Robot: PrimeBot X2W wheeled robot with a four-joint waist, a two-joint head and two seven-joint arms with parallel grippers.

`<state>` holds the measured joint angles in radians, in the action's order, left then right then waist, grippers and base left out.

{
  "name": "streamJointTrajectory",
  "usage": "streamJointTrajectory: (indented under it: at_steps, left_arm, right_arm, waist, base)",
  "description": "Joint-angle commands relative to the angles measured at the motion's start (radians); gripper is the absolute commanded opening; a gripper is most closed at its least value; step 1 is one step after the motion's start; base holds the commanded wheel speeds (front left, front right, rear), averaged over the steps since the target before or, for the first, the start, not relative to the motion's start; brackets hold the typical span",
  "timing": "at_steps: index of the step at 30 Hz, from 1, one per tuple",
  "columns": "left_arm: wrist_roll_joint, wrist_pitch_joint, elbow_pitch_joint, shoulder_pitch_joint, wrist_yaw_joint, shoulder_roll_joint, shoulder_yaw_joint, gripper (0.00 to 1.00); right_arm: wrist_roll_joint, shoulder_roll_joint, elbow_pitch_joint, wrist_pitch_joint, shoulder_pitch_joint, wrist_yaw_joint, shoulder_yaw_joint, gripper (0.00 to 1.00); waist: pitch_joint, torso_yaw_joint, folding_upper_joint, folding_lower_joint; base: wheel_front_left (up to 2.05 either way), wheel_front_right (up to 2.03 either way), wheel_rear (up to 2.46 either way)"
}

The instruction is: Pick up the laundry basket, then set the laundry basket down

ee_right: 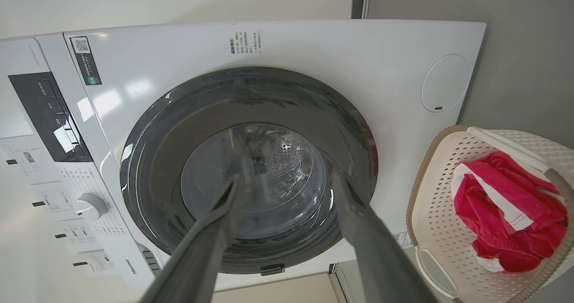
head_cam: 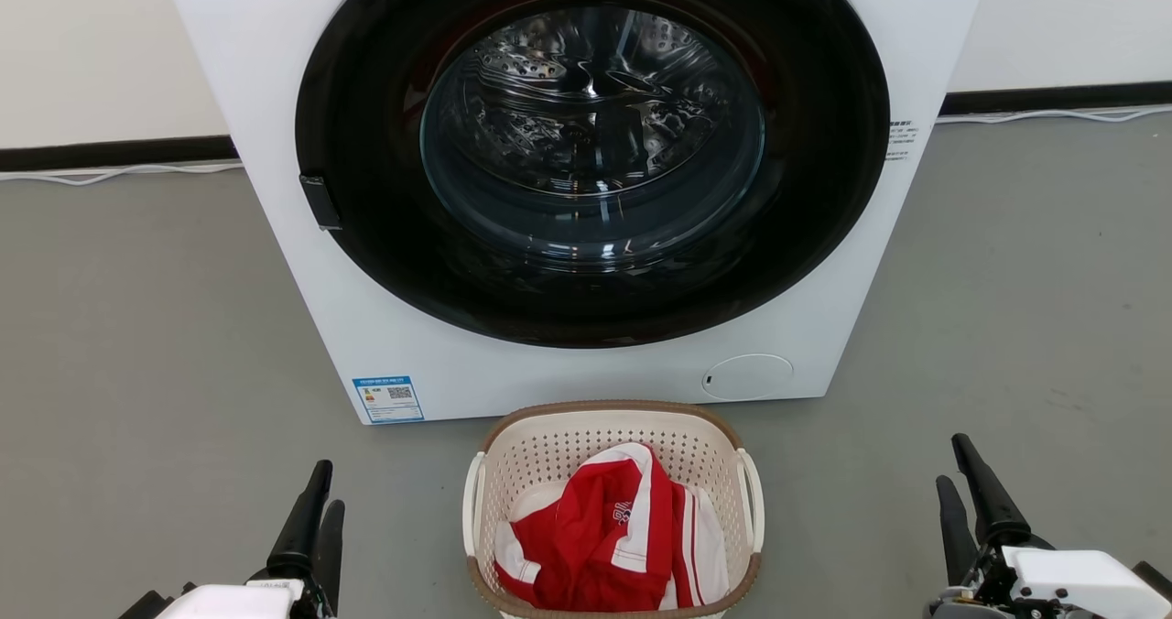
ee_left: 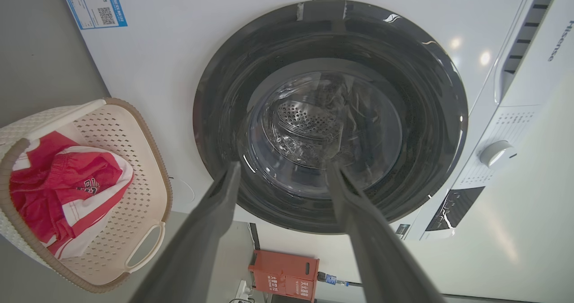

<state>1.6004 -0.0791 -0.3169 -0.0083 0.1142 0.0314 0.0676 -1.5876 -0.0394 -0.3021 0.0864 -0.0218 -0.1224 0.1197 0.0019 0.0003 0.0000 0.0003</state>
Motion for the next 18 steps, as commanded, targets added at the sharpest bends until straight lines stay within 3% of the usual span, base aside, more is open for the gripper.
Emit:
streamJointTrajectory:
  at_steps: [1,18]
  left_arm:
    - [-0.011,0.006,0.029,-0.031,0.002,0.006,0.001,1.0]
    - [-0.175,0.056,0.023,-0.035,-0.001,0.008,-0.008,1.0]
  right_arm:
    - [0.014,-0.011,0.032,-0.012,-0.027,-0.001,-0.007,1.0]
    - [0.259,-0.016,0.058,-0.062,-0.024,-0.002,-0.011,1.0]
  waist:
    - [0.001,0.0,0.0,-0.0001]
    - [0.0,-0.002,0.0,-0.0003]
  base:
    - [0.0,0.0,0.0]
    - [0.0,0.0,0.0]
